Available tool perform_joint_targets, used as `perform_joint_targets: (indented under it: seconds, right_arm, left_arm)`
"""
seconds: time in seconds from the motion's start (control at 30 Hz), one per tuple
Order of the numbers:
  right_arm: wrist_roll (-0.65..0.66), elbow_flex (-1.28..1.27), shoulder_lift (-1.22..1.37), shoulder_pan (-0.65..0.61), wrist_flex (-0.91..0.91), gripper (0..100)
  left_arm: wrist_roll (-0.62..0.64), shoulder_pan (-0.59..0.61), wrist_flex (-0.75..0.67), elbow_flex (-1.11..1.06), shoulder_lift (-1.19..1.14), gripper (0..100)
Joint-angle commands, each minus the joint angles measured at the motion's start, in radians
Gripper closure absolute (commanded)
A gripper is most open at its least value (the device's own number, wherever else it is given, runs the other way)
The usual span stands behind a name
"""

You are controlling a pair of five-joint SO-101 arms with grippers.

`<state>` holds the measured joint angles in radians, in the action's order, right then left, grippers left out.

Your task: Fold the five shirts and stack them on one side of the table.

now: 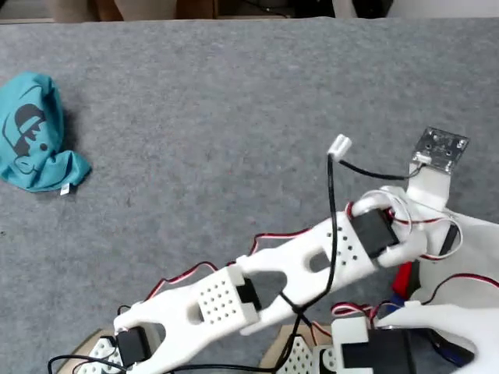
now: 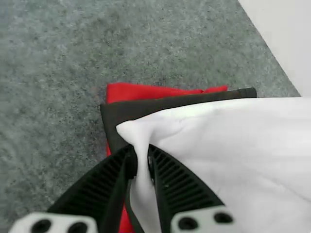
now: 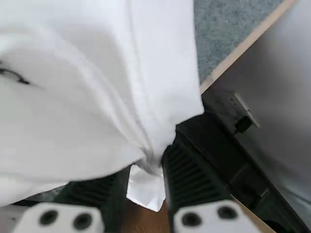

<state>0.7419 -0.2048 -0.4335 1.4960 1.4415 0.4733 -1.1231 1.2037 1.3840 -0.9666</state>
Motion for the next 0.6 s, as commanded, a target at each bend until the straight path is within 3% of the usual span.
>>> perform_joint_targets:
  seconds: [0.0,0.1,0.2,0.4,0.57]
  right_arm:
    - [0.008,0.004,0.012,0.038,-0.054,99.4]
    - [0.006,0.005,0.015,0.038,-0.057,98.9]
    - [0.003,0.004,0.012,0.035,-0.055,91.0]
    - [0.032,0.004,0.012,0.030,-0.049,64.1]
    - [0.031,0.008,0.010,0.035,-0.049,61.7]
  left_arm:
    - [0.009,-0.003,-0.028,-0.005,0.071,97]
    - [0.012,0.006,-0.023,-0.005,0.077,89]
    - [0.048,0.015,-0.015,-0.003,0.081,83]
    - [0.057,0.043,-0.002,-0.003,0.081,82]
    - [0.057,0.074,0.049,0.028,0.081,82]
